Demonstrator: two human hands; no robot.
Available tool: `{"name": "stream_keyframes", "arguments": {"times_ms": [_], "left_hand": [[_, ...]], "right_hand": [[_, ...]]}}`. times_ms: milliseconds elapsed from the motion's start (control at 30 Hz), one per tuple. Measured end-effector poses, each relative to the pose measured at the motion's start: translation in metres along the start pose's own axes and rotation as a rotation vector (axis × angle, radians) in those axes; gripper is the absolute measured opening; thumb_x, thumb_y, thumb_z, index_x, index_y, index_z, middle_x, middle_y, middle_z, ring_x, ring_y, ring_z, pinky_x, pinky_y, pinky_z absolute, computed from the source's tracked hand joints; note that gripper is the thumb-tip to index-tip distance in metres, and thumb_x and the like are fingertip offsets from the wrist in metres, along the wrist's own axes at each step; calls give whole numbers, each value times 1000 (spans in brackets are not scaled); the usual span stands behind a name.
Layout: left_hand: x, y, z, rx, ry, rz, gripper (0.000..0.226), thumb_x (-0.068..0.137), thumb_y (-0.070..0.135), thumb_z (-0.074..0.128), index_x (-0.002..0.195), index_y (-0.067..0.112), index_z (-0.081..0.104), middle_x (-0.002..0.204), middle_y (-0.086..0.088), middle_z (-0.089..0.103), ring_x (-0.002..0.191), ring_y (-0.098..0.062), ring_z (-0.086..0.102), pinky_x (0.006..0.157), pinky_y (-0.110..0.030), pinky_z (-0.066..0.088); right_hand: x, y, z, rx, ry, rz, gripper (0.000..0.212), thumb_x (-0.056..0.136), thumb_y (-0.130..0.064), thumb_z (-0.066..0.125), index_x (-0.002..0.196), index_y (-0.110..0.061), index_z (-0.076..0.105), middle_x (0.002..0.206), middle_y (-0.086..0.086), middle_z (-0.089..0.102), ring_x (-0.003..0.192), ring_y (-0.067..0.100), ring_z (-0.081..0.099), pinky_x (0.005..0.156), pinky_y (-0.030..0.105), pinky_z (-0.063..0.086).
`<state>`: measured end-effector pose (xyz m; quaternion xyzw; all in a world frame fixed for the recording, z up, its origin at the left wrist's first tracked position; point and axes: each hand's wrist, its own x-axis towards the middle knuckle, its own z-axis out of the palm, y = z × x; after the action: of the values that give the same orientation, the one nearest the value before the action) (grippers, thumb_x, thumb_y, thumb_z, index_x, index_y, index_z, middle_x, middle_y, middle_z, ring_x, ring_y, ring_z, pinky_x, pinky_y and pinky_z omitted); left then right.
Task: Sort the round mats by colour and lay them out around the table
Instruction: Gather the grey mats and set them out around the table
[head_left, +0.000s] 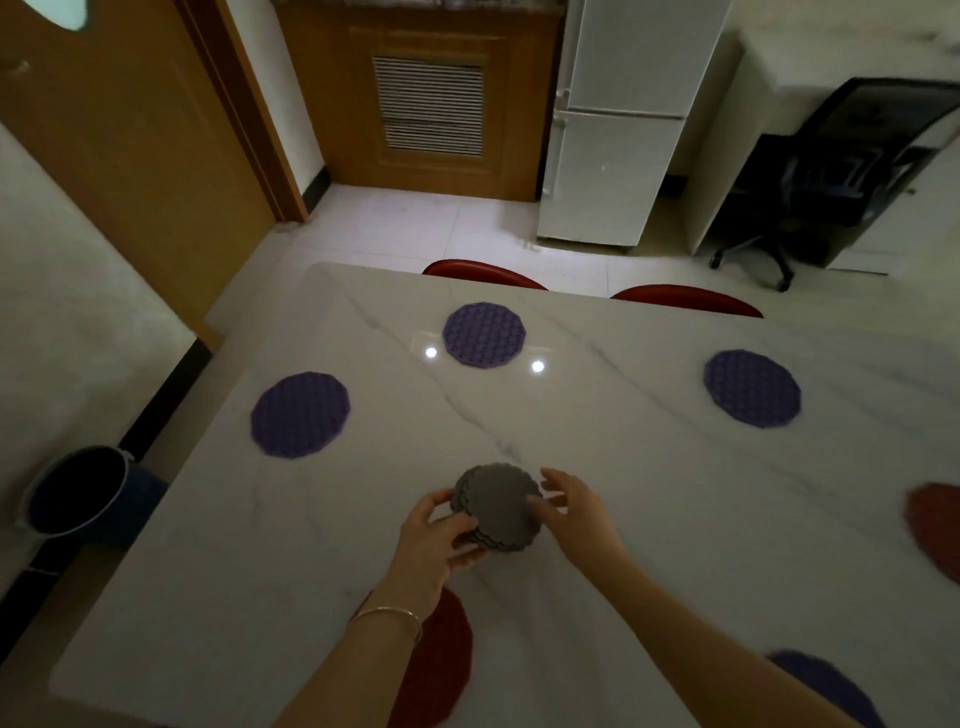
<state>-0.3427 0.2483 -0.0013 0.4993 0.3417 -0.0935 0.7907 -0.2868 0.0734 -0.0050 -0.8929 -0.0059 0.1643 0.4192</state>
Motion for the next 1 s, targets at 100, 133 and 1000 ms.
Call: {"name": "stream_keyframes", "arguments": {"times_ms": [100, 133, 1000], "left_hand": [[-10, 1, 3, 19, -112, -4, 28, 83, -3, 64, 106, 11, 58, 90, -14, 73, 81, -33, 71, 62, -37, 59], [-13, 1, 5, 21, -147, -12, 28, 83, -3, 64, 106, 11, 58, 89, -14, 73, 80, -33, 71, 63, -37, 58], [-130, -46, 37, 120, -394, -66, 32, 86, 0, 60, 117, 10, 58, 102, -22, 72, 96, -36, 69, 74, -40, 58]], "right_hand": [[-12, -2, -18, 2, 43, -15, 43, 83, -24, 68, 122, -12, 57, 109, 5, 64, 82, 10, 58, 74, 22, 44], [-17, -3, -24, 0, 58, -9, 40, 82, -22, 70, 119, -11, 60, 105, 4, 66, 80, 10, 58, 73, 22, 44], [-184, 39, -70, -348, 140, -583, 35, 89, -42, 45, 122, -33, 52, 105, -3, 70, 84, 9, 66, 73, 20, 54]]}}
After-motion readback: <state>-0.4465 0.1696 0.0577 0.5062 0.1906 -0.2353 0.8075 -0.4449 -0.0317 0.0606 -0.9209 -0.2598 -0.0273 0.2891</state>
